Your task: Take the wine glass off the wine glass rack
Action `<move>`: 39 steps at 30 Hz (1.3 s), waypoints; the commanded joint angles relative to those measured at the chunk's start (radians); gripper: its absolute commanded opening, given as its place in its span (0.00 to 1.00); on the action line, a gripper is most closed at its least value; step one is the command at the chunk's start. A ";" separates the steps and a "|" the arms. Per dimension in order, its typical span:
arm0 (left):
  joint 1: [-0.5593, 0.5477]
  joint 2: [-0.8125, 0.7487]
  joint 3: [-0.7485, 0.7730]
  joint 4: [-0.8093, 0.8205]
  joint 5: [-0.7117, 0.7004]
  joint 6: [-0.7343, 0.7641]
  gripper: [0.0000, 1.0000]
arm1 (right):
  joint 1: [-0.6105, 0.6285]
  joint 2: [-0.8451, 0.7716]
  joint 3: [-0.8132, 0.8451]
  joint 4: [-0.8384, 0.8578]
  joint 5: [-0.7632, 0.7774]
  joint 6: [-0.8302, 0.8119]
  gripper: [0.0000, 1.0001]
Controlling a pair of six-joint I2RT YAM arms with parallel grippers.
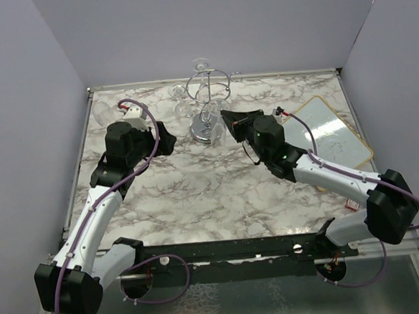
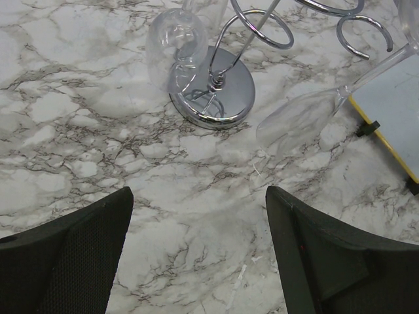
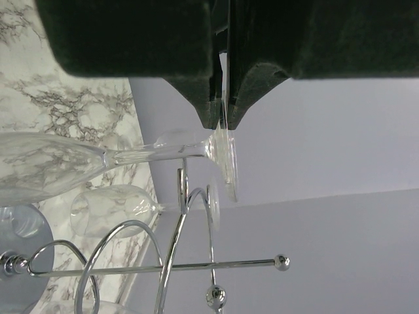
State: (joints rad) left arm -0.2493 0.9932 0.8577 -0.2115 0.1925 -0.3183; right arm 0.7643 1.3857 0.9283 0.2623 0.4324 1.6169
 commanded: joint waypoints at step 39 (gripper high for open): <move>-0.010 -0.019 -0.084 0.305 0.505 -0.619 0.91 | 0.003 -0.353 -0.380 0.209 -0.410 -0.317 0.01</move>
State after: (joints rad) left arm -0.2504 0.9928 0.7982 -0.0841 0.5526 -0.7254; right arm 0.7647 1.0534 0.5613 0.3649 0.1005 1.3472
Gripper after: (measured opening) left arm 0.906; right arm 0.036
